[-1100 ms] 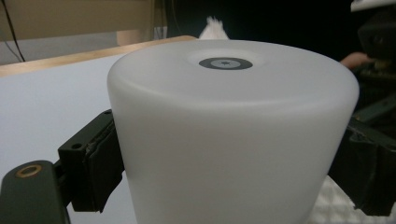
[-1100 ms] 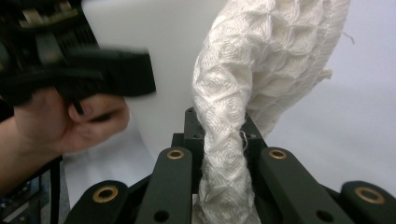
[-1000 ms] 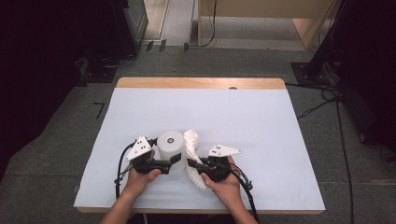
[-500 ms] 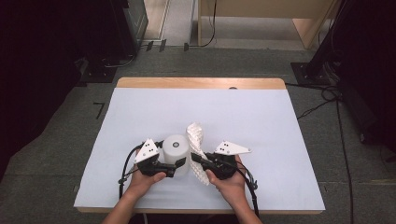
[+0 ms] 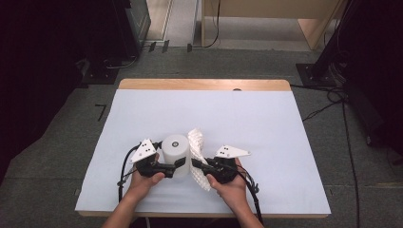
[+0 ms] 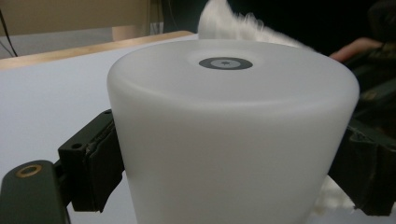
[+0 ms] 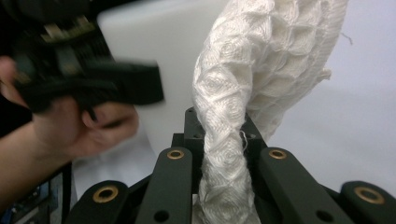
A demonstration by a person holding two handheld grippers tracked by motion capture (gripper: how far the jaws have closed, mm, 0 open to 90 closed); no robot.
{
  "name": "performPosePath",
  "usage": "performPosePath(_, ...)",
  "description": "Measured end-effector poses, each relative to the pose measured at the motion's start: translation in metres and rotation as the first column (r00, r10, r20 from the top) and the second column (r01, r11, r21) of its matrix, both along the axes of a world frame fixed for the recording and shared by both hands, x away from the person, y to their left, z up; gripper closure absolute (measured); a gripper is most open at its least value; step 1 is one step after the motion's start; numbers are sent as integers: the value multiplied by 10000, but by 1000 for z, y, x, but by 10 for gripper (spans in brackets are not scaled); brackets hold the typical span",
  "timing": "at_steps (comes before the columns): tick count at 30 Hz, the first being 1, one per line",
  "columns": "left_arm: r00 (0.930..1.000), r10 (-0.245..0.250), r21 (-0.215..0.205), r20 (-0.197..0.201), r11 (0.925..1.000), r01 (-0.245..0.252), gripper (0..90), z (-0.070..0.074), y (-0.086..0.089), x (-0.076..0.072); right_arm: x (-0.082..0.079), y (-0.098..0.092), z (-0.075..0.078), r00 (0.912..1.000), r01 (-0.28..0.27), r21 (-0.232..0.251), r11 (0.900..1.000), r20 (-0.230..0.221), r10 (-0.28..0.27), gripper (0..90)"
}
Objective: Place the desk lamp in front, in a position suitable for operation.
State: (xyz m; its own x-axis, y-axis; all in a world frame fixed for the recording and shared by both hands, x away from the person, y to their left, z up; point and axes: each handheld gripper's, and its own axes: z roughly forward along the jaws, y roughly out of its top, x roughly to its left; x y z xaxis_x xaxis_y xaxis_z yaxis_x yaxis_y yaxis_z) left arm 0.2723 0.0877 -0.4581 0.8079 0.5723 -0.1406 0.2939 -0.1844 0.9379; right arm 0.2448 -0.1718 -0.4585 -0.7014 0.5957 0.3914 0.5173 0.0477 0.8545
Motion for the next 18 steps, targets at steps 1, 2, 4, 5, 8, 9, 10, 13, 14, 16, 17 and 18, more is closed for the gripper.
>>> performPosePath(1,10000,13,105,41,9999,-14,89,-1,-1,0,0,-2,3,9999,8,103,9999,109,-9,805)
performPosePath(2,9998,36,264,178,9996,-41,89,-2,-4,-1,-1,-3,5,9998,34,155,9999,196,-37,804)
performPosePath(4,9988,257,543,413,9981,-280,89,-5,-7,-1,-2,-7,10,9989,122,269,9996,451,-134,804)
performPosePath(5,9979,391,641,511,9970,-423,89,-6,-8,0,-2,-10,12,9985,185,296,9994,501,-199,804)
performPosePath(8,9957,609,785,694,9947,-663,88,-8,-7,2,0,-17,14,9975,484,298,9984,492,-499,805)
performPosePath(9,9952,621,771,751,9947,-679,88,-9,-7,2,1,-19,14,9968,601,253,9979,515,-613,804)
performPosePath(10,9953,604,772,750,9948,-662,87,-10,-6,2,1,-21,14,9962,707,186,9973,506,-715,804)
performPosePath(13,9949,571,842,832,9944,-641,86,-10,-6,0,3,-25,12,9949,897,102,9959,465,-901,805)
performPosePath(14,9949,615,873,797,9938,-684,84,-10,-5,-1,4,-27,11,9942,967,85,9953,475,-970,804)
performPosePath(16,9923,980,867,752,9908,-1044,68,-11,-3,-4,4,-27,10,9933,1044,-49,9945,505,-1040,805)
performPosePath(17,9913,1155,841,626,9891,-1205,47,-12,-3,-6,4,-28,9,9930,1081,-105,9941,491,-1075,804)
performPosePath(18,9896,1341,754,523,9876,-1379,37,-13,-3,-9,5,-28,8,9929,1095,-145,9939,486,-1087,804)
